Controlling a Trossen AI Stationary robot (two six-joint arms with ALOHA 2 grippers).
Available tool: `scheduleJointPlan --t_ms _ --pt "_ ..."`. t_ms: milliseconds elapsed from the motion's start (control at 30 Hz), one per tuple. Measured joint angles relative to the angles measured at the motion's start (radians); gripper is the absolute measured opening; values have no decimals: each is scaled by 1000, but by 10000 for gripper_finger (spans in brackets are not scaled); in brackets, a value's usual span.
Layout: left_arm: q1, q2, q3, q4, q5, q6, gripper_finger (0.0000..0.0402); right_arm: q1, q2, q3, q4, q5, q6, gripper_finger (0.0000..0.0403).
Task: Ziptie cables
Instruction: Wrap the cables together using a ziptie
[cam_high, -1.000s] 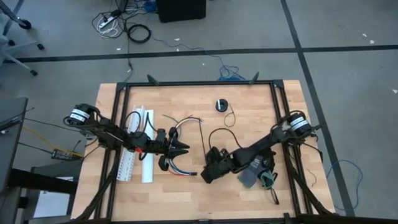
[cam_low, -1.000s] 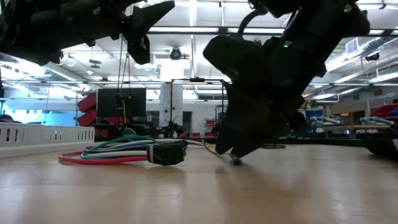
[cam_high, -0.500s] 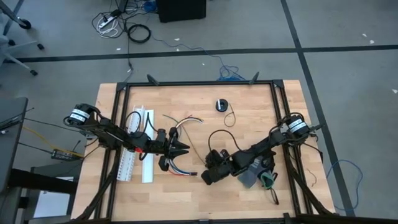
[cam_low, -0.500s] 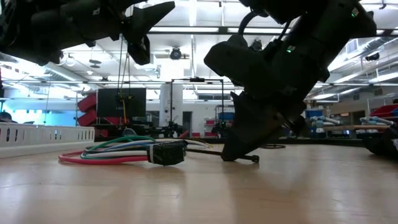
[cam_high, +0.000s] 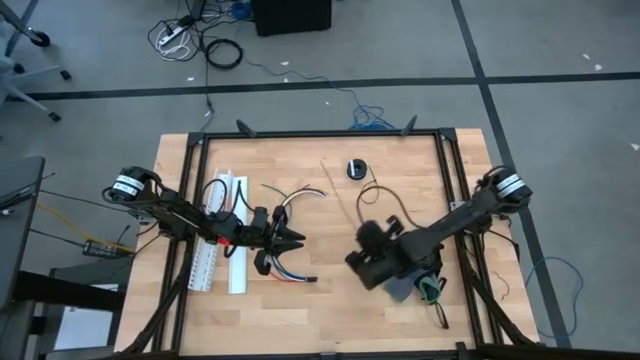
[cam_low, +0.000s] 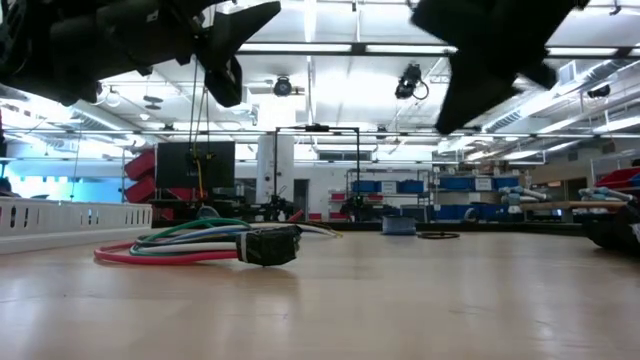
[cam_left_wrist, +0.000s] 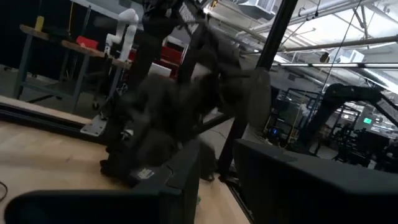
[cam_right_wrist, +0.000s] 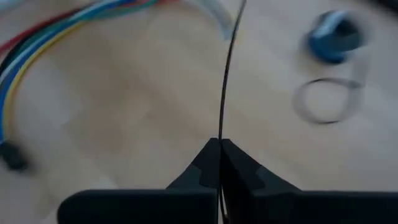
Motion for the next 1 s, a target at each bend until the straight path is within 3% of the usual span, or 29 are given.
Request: scheduleJointPlan --t_ms 167,333,467,600,833,1000 --pt "-4 5 0 -13 0 -2 92 52 -47 0 -91 176 118 0" --pt "-21 35 17 -8 3 62 92 81 -42 -3 -3 277 114 0" --pt "-35 69 63 0 22 124 92 86 -42 -44 157 331 20 0" --pt "-35 108 123 48 24 139 92 86 -43 -110 470 307 -182 0" --pt "-26 128 168 65 -50 210 92 113 -42 -266 1240 177 -685 0" --pt "-29 128 168 82 -45 215 92 146 -43 -321 1441 178 -813 0"
